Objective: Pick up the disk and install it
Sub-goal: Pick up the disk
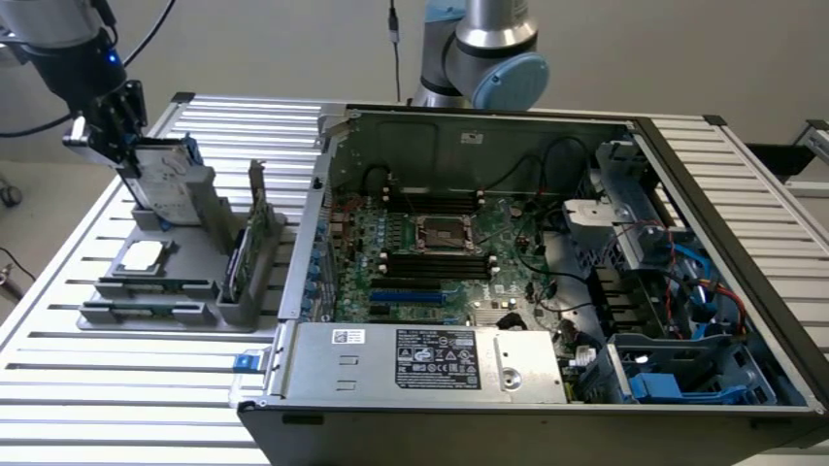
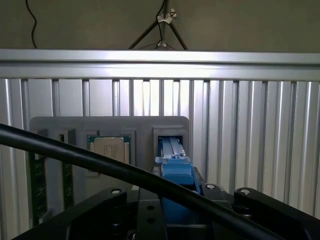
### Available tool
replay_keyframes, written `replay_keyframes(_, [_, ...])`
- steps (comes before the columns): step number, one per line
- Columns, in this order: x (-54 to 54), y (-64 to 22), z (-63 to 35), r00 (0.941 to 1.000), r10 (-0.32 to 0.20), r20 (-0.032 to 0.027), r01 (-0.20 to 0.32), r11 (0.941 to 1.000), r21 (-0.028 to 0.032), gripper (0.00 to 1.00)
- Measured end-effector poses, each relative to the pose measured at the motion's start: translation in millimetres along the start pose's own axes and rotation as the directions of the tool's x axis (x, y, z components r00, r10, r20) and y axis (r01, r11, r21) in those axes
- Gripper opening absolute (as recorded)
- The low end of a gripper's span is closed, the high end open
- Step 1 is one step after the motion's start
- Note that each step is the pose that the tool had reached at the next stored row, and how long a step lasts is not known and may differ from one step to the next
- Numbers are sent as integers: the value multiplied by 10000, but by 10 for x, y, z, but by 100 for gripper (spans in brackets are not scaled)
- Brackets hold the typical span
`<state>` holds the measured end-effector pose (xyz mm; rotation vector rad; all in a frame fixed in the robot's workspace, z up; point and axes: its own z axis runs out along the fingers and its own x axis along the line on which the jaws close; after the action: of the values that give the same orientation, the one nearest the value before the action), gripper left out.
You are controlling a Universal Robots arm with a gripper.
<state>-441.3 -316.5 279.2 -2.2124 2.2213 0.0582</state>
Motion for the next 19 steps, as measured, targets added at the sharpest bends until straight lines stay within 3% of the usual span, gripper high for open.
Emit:
replay_keyframes(8, [-6, 4, -178, 10000, 1, -1, -1, 10000, -3, 33])
replay_keyframes(19, [-20, 15, -664, 10000, 1, 0, -1, 10000, -1, 33])
